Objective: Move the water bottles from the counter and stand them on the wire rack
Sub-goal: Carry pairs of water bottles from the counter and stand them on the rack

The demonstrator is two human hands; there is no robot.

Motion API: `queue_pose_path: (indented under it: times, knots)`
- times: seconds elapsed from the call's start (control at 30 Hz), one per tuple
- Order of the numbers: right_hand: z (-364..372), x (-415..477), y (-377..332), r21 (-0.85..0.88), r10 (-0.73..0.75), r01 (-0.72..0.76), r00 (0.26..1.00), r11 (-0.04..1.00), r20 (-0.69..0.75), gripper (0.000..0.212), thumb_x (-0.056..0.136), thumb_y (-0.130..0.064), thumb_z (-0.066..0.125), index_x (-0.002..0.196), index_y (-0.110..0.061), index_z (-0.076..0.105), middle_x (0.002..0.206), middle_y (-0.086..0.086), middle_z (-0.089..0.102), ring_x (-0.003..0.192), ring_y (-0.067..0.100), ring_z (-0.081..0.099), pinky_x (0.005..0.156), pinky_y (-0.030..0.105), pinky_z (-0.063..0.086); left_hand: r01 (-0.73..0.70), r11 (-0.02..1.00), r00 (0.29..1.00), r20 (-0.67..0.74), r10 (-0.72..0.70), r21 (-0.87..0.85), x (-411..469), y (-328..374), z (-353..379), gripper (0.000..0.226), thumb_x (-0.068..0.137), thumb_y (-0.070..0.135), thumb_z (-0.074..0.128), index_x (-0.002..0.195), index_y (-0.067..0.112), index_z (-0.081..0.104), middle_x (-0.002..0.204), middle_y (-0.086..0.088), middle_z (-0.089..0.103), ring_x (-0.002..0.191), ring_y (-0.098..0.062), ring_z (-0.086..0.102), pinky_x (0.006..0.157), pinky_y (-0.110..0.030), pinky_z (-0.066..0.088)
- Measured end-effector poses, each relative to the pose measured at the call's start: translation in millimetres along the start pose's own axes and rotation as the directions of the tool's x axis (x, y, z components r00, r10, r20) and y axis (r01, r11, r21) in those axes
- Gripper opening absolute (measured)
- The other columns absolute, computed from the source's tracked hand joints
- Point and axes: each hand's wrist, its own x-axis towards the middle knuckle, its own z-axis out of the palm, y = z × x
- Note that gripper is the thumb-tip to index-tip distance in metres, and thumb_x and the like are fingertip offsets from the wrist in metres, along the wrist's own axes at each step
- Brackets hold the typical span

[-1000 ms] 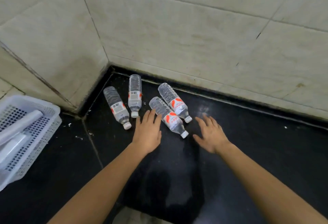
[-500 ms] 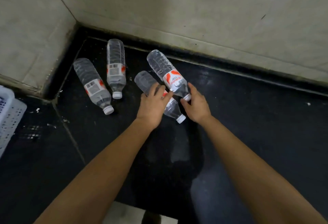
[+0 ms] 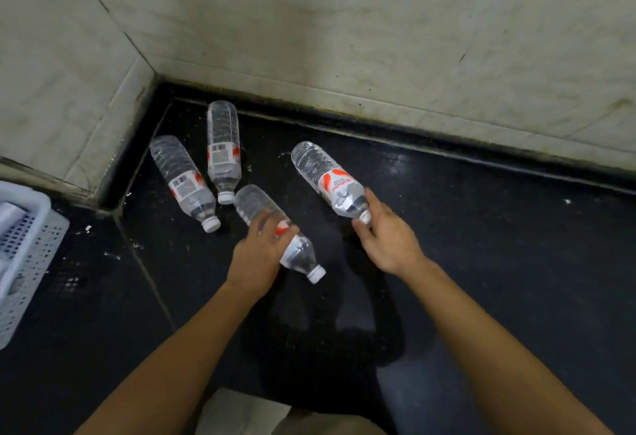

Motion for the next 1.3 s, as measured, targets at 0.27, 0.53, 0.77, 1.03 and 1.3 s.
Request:
queue_pose_path:
  times: [0.27,0.53,0.77,1.03,1.3]
  knots:
    - [-76.8,13.1,-52.3,0.003,-0.103,0.107,0.962,0.994,-0.254,0.033,0.096,-0.054,0.055,0.109,-0.025,0.065,0.095,0.006,0.074,0.092,0.032,0.067,0.071,0.033,0.044,0.471,0.757,0.83,-0.064,-0.555,-0.453,8.6,20.6,-60.4,0.065,0.069,0.052,0.085,0.12,0.02,0.061,0.117,0.0,0.064,0.107,-0.019,0.06,0.08,-0.035,0.05]
    - [-49.2,-4.1,-27.6,0.056,-0.056,0.071,0.971,0.996,-0.232,0.065,0.079,-0.066,0.073,0.127,-0.029,0.049,0.118,0.001,0.045,0.111,0.023,0.052,0.092,0.037,0.046,0.504,0.497,0.764,0.096,-0.639,-0.707,0.9,28.8,-62.3,0.08,0.066,0.059,0.081,0.132,0.029,0.047,0.126,0.003,0.057,0.113,-0.015,0.06,0.098,-0.042,0.052]
    - [-24.2,-22.1,-27.3,0.236,-0.109,0.143,0.982,0.961,-0.154,0.061,0.086,-0.063,0.066,0.131,-0.03,0.042,0.13,-0.002,0.053,0.112,0.019,0.056,0.097,0.036,0.046,0.404,0.484,0.767,-0.001,-0.642,-0.776,-0.5,38.9,-72.3,0.051,0.089,0.058,0.062,0.127,0.026,0.05,0.118,0.003,0.063,0.11,-0.016,0.062,0.095,-0.049,0.053]
    - [-87.7,-50.2,-32.9,0.21,-0.07,0.122,0.968,0.97,-0.24,0.046,0.093,-0.072,0.044,0.111,-0.029,0.04,0.111,0.003,0.066,0.1,0.027,0.062,0.084,0.04,0.049,0.317,0.267,0.776,0.088,-0.624,-0.91,34.2,42.3,-143.8,0.028,0.089,0.063,0.06,0.104,0.039,0.065,0.108,0.003,0.072,0.104,-0.017,0.069,0.094,-0.046,0.055]
    - [-154.4,-111.1,-62.2,0.116,-0.088,0.164,0.87,0.98,-0.485,0.05,0.091,-0.077,0.041,0.106,-0.03,0.044,0.1,0.002,0.07,0.093,0.03,0.065,0.079,0.039,0.05,0.107,0.411,0.941,-0.041,-0.335,-0.905,65.7,103.6,-238.7,0.016,0.098,0.038,0.061,0.103,0.025,0.069,0.093,0.007,0.074,0.083,-0.002,0.068,0.079,-0.029,0.055]
